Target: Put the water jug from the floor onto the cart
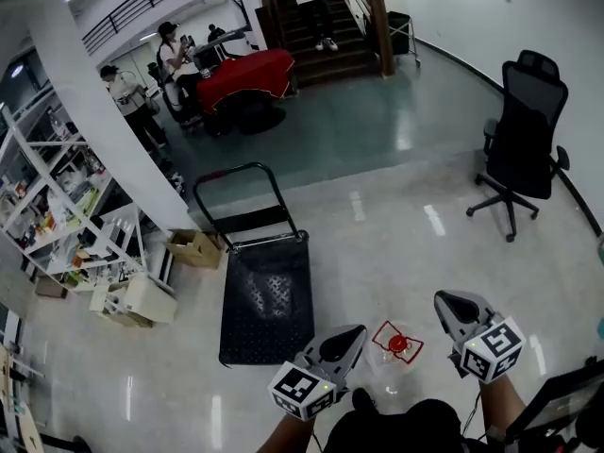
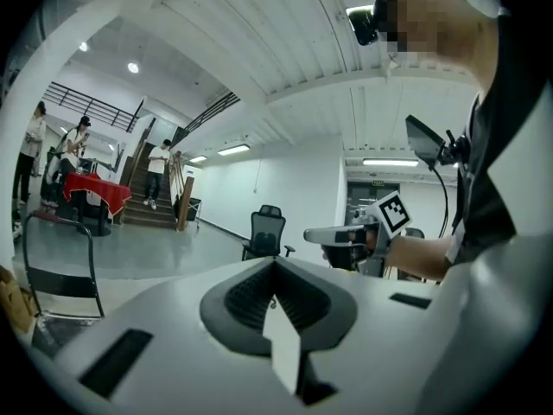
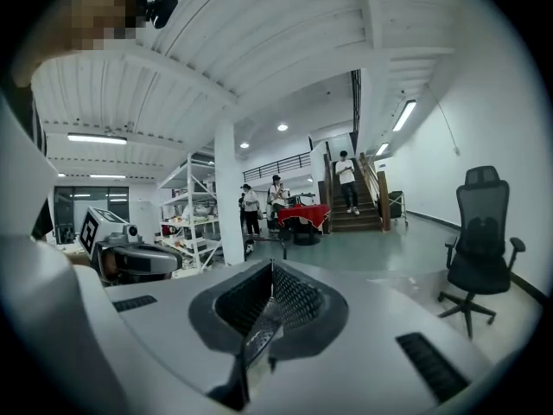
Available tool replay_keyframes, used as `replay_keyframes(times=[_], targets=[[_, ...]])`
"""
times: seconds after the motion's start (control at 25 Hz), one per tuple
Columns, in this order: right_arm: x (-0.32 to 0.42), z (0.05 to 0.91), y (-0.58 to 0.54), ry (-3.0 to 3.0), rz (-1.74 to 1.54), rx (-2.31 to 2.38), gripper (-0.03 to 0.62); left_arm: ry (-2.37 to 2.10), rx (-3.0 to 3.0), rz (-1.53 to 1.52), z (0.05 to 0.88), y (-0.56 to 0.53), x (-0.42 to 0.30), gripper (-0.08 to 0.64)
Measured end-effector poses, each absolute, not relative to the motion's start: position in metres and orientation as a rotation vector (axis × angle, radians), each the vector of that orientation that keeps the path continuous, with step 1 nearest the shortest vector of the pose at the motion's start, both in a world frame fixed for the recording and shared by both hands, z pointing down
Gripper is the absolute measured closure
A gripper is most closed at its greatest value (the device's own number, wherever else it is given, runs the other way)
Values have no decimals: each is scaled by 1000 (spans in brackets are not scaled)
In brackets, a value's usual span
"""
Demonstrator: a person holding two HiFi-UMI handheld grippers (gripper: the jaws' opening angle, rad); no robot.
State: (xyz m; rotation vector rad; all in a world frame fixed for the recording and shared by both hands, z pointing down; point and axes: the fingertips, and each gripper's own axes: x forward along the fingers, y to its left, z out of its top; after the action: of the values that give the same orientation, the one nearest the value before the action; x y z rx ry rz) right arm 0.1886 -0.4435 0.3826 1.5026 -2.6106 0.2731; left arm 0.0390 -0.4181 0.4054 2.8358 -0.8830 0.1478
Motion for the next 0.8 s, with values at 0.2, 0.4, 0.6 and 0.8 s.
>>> replay_keyframes(times=[0.2, 0.4, 0.6, 0.8], targets=[[198, 412, -470, -2548, 401, 1570, 589, -812, 2800, 185, 424, -448, 44, 558], [231, 462, -506, -2501, 526, 1566, 586, -865, 2699, 242, 465, -479, 64, 558], [249, 552, -522, -2391, 802, 1485, 509, -918, 2536, 344, 525, -497, 72, 558], [263, 660, -509, -2218, 1069, 1421, 444, -903, 2459, 501, 603, -502, 84, 558]])
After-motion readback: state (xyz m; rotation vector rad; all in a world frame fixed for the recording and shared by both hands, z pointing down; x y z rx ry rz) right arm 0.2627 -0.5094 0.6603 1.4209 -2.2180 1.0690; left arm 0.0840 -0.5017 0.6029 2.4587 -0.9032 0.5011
